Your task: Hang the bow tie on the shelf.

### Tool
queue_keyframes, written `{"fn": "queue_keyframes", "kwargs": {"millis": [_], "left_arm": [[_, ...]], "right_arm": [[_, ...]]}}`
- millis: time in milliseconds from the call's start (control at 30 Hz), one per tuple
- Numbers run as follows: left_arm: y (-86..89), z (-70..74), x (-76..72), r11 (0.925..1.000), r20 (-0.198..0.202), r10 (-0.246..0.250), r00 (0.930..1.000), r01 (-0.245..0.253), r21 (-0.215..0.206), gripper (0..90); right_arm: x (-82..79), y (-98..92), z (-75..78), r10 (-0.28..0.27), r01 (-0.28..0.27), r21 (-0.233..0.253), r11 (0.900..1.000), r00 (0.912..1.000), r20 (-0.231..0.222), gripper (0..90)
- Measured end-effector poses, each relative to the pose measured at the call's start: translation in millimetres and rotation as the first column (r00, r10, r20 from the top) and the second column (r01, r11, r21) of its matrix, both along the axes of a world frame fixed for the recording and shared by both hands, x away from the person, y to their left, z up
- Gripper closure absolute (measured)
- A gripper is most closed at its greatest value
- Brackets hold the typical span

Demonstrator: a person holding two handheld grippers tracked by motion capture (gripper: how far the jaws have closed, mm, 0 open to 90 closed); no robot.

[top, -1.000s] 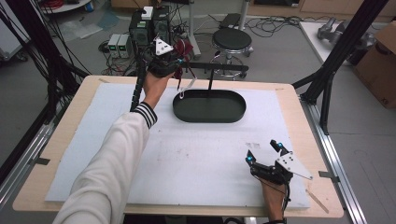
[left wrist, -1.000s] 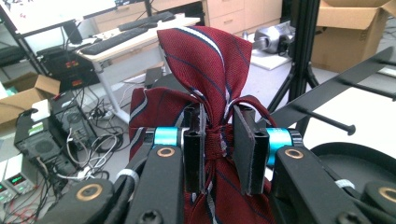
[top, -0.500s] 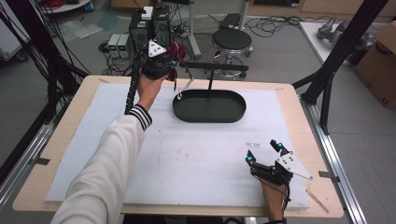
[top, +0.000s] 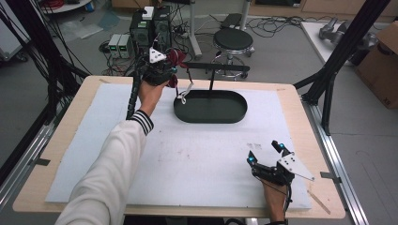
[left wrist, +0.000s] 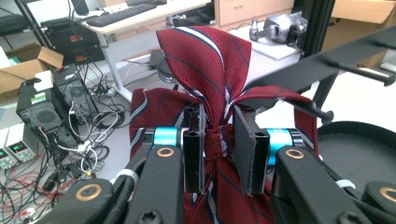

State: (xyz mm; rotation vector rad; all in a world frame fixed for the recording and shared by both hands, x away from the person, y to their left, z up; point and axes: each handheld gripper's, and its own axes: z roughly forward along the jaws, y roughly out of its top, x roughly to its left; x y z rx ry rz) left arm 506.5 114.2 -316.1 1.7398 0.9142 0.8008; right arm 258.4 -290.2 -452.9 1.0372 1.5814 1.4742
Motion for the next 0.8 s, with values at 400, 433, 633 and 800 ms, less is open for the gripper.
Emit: {"fn": "queue_keyframes", "kwargs": {"millis": [400, 433, 633, 800], "left_arm": [[6.1, -12.9, -1.9, 0.9997, -0.039, -0.009, 0.9992, 0.009, -0.021, 73.0], [6.1, -13.7, -2.2, 0.9995, -0.042, -0.012, 0.999, 0.011, -0.03, 72.8], [9.7, -16.4, -3.7, 0.9991, -0.068, -0.034, 0.9971, 0.033, -0.028, 70.7], [12.6, -16.4, -4.1, 0.9985, -0.073, -0.045, 0.9963, 0.043, -0.033, 66.5]], "right_arm": [[-0.1, 0.0, 0.0, 0.0, 0.0, -0.001, 1.0, 1.0, 0.001, 3.6], [0.0, -0.2, 0.0, 0.0, 0.0, 0.002, 1.0, 1.0, 0.0, 3.6], [-0.1, -0.6, 0.1, 0.0, 0.0, 0.005, 1.0, 1.0, -0.002, 3.5], [-0.3, -1.5, -0.1, -0.003, 0.003, 0.007, 1.0, 1.0, 0.005, 3.5]]}}
